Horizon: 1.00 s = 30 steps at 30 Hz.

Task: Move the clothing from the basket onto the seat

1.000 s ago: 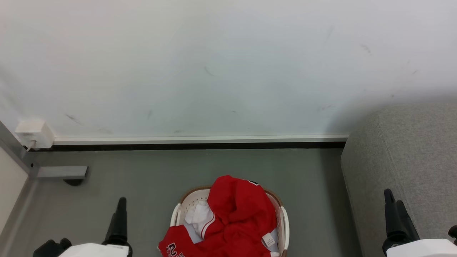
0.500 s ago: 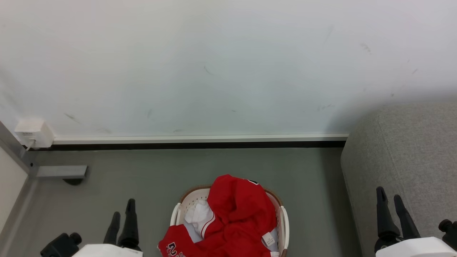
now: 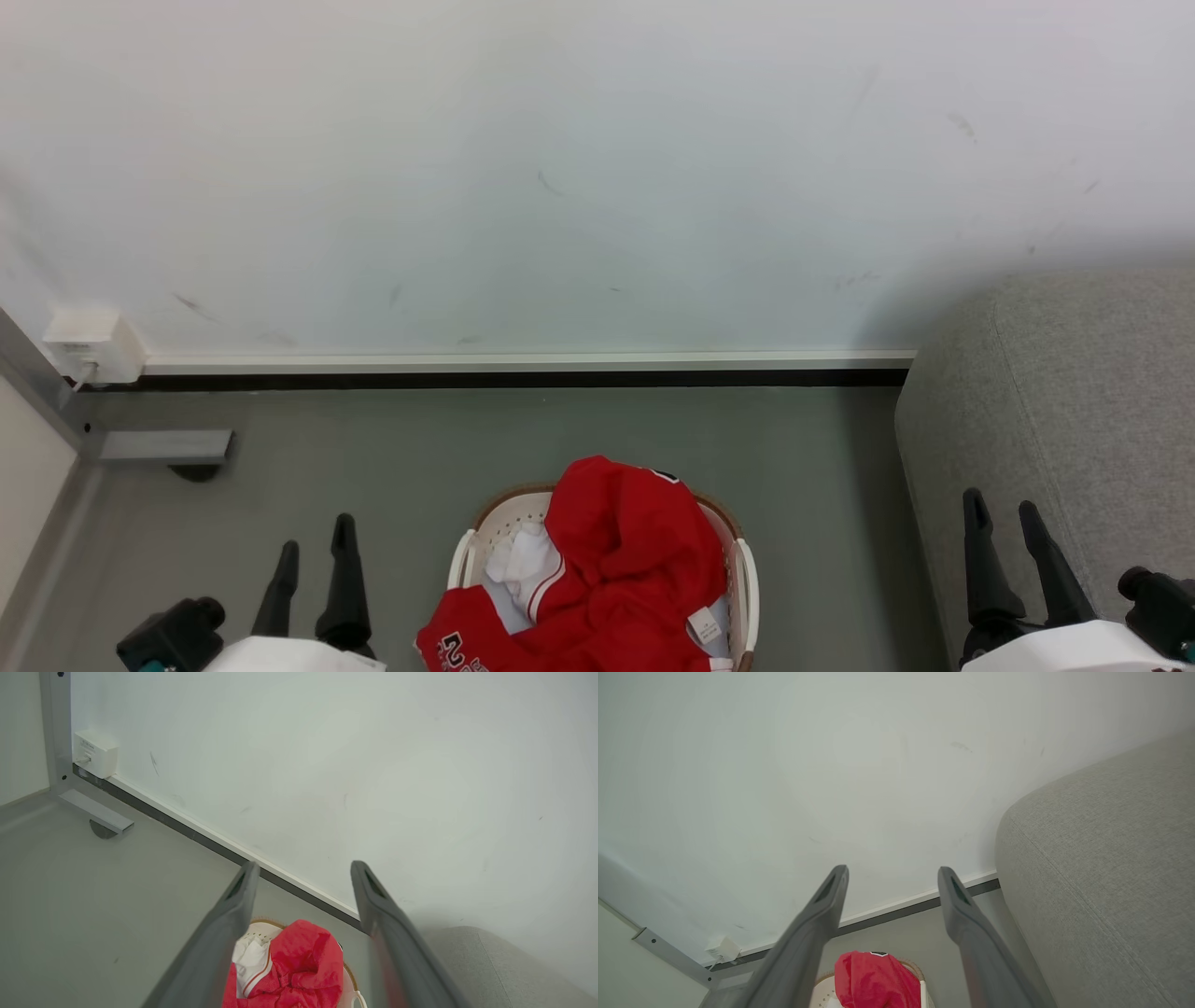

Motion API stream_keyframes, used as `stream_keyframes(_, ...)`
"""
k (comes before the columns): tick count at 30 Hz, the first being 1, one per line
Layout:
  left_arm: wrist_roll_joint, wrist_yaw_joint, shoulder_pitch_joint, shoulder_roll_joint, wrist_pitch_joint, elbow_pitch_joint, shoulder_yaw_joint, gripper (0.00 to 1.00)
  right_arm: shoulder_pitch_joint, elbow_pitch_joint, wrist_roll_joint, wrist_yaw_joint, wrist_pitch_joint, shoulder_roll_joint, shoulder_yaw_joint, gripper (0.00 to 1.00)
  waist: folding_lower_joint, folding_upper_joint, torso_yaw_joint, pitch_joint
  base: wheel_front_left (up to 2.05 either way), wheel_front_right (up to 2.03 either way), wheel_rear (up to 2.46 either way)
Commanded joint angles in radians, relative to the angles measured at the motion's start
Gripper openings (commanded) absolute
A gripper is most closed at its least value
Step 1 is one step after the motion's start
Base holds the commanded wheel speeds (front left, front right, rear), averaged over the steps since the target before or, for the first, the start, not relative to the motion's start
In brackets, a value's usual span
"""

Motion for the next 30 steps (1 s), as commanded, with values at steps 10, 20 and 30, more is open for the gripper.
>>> stream_keyframes(10, 0.148, -0.017, 0.011, 0.013, -0.032, -0.041, -0.020, 1.00, -0.027, 0.014, -0.129, -0.001, -0.033, -0.012, 0.010, 1.00, 0.0000, 0.0000, -0.001, 0.003, 0.00, 0.00, 0.00)
stream_keyframes(20, 0.244, -0.010, 0.017, 0.016, -0.054, -0.046, -0.025, 1.00, -0.029, 0.030, -0.214, -0.001, -0.056, -0.014, 0.020, 1.00, 0.0000, 0.0000, -0.003, 0.007, 0.00, 0.00, 0.00)
stream_keyframes(30, 0.329, -0.004, 0.026, 0.017, -0.074, -0.030, -0.027, 1.00, -0.033, 0.046, -0.292, -0.002, -0.077, -0.015, 0.024, 1.00, 0.0000, 0.0000, -0.002, 0.012, 0.00, 0.00, 0.00)
